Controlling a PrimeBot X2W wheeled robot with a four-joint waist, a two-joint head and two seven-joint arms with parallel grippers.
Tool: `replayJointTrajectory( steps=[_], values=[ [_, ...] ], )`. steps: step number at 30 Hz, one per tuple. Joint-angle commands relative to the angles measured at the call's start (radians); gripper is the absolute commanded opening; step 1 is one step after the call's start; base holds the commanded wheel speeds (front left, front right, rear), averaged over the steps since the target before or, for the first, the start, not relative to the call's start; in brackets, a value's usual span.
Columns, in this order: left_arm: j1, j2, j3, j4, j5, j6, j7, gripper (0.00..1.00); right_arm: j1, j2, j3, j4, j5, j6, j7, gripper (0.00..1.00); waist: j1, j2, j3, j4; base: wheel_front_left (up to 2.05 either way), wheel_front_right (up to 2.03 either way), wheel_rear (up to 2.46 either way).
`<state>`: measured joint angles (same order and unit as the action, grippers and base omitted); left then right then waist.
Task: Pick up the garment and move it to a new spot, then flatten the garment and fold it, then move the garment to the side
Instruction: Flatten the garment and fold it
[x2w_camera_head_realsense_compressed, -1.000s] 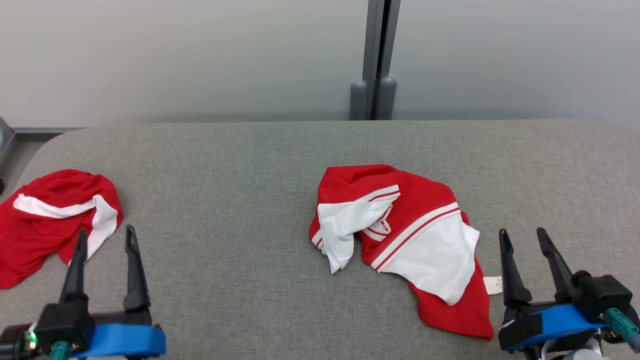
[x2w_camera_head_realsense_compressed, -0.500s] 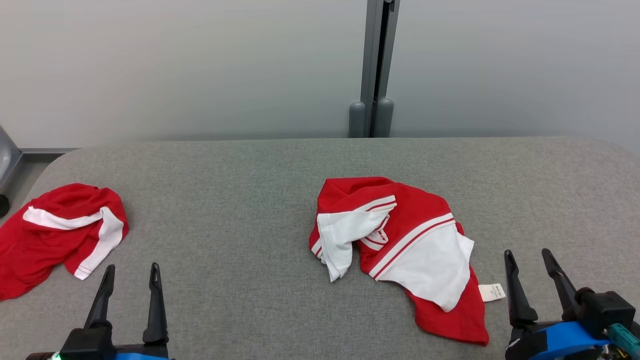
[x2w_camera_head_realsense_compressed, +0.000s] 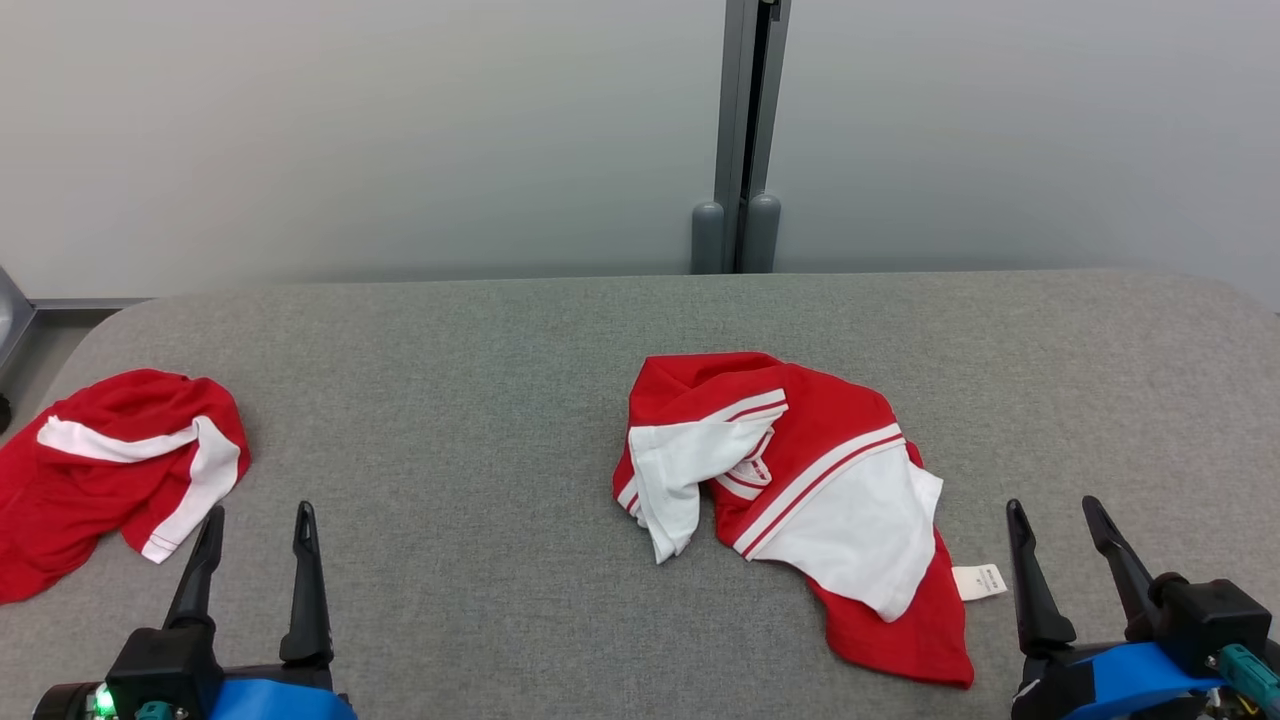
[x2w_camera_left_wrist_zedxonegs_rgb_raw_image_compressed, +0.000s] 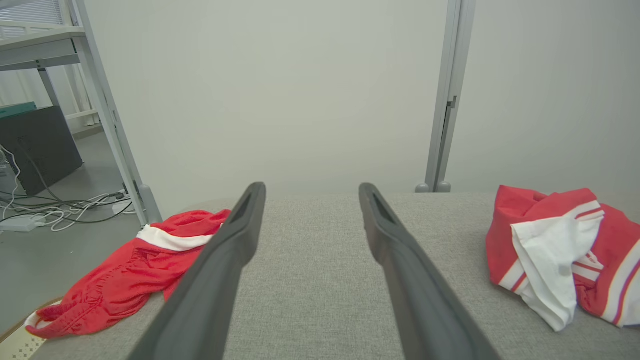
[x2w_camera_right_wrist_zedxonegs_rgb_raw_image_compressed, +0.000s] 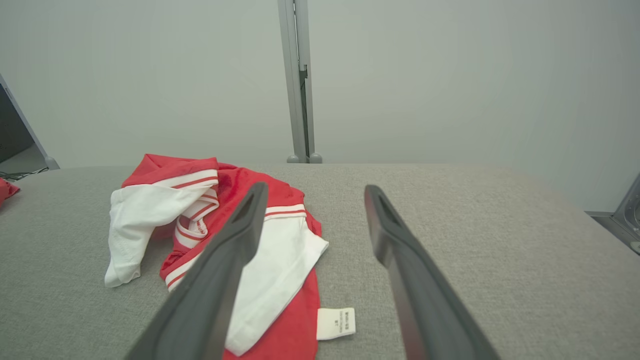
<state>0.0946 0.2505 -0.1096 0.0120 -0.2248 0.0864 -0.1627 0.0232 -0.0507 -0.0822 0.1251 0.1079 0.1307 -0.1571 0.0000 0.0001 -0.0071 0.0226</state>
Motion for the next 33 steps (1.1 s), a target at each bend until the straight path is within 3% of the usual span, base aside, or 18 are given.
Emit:
replayJointTrajectory(
  steps=[1,33],
  values=[
    [-0.009,0.007,0.002,-0.007,-0.001,0.002,0.003,1.0,0.013,-0.001,0.001,-0.007,-0.002,0.0,0.004,1.0,0.0,-0.0001,0.0,0.0,0.0,0.0,0.0],
    [0.003,0.015,0.011,-0.005,-0.029,0.041,-0.017,1.0,0.017,0.0,0.012,-0.003,0.009,0.0,0.015,1.0,0.0,-0.0001,-0.003,0.003,0.0,0.0,0.0]
  ],
)
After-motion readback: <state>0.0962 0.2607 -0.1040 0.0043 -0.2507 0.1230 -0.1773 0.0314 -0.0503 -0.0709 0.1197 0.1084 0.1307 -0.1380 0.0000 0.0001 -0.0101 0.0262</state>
